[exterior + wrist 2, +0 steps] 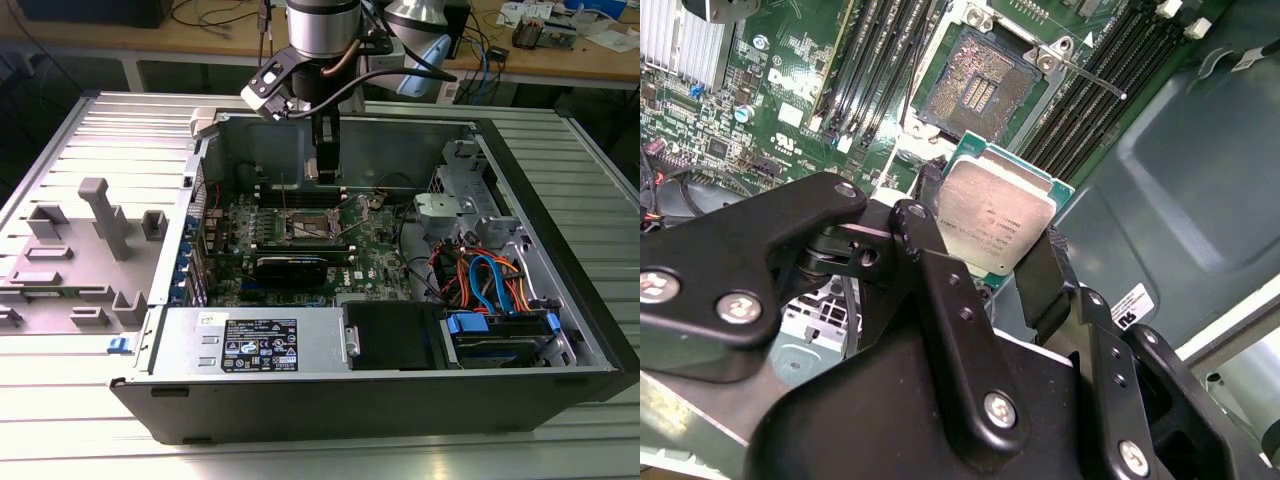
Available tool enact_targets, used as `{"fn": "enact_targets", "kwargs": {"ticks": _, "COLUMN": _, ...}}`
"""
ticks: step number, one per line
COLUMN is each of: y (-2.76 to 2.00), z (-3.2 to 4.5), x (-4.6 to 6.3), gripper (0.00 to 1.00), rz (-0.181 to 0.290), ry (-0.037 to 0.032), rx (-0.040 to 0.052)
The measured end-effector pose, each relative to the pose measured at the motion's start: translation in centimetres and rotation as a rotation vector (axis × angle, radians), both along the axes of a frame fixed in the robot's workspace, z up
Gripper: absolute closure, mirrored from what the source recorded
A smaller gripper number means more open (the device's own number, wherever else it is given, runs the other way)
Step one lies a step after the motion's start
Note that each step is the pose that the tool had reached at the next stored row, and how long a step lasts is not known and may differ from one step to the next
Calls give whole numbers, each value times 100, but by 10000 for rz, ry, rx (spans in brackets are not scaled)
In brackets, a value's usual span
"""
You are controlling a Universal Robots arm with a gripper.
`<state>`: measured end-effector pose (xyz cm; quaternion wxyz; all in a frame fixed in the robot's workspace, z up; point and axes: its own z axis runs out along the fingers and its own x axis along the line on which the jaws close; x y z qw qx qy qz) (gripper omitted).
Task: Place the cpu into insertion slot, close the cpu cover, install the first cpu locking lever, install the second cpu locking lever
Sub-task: 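Place the cpu into insertion slot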
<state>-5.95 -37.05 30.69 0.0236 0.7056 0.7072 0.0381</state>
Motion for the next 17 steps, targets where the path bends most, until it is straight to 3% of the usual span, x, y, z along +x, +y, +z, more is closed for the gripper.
{"fn": "enact_targets", "kwargs": {"ticks": 6, "y": 0, "z": -23, "x": -2, "gripper": 46, "rz": 0, "ry": -1, "rx": 0}}
{"fn": "enact_targets", "kwargs": {"ticks": 17, "y": 0, "z": -196, "x": -38, "gripper": 46, "rz": 0, "ry": 0, "rx": -1}}
